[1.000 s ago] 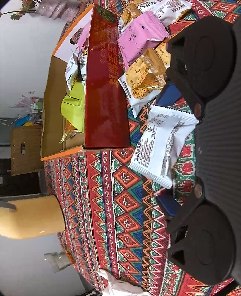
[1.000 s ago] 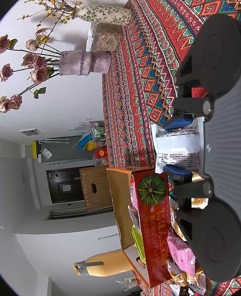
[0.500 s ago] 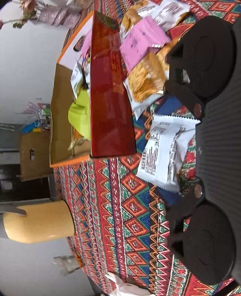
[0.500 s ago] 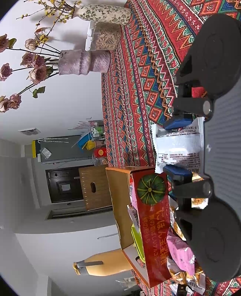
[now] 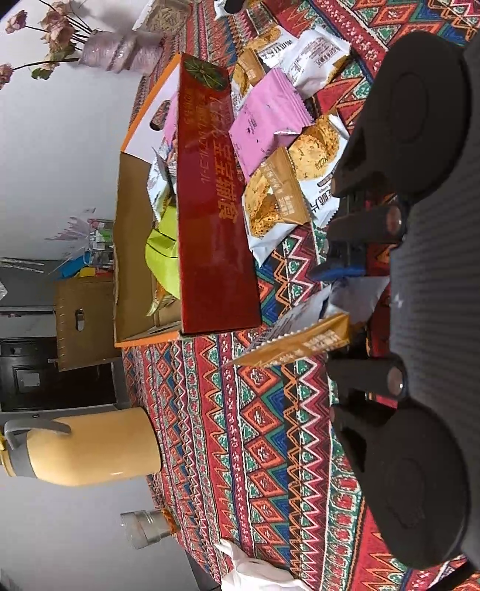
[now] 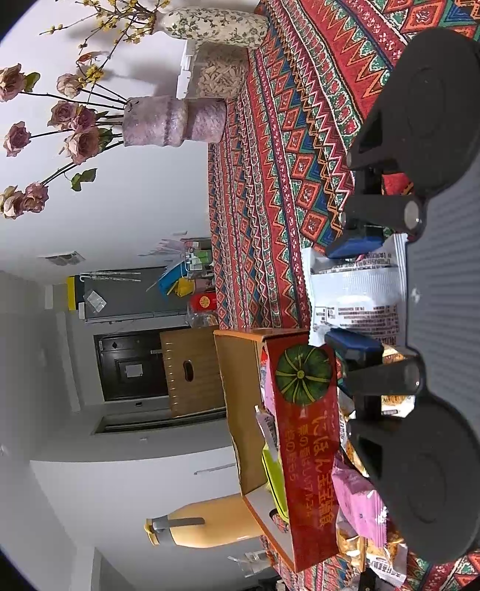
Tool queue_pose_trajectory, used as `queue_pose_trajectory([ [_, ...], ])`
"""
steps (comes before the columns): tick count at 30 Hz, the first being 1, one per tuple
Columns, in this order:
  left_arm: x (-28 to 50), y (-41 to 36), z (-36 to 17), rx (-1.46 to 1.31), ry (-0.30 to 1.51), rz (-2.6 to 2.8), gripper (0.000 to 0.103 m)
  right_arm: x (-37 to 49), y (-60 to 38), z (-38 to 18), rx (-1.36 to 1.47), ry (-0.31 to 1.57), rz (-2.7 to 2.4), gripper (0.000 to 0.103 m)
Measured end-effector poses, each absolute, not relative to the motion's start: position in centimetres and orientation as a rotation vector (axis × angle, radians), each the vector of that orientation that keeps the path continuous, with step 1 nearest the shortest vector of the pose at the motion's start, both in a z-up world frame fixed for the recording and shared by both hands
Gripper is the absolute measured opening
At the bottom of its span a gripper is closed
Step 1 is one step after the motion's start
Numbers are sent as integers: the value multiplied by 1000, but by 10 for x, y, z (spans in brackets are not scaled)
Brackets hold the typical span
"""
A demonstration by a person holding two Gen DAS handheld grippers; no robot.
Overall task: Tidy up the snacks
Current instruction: 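Carry both packets into the cardboard box and open both grippers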
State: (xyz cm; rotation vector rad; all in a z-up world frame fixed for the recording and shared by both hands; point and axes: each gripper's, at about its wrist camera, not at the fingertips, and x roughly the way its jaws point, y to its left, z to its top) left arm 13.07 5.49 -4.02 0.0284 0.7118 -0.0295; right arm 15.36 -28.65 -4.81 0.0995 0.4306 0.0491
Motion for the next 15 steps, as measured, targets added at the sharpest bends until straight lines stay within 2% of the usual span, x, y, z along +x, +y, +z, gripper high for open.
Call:
queue_pose_trajectory([
  [15, 99, 60, -1, -78, 565, -41, 24, 136, -277, -30, 62, 360, 110, 42],
])
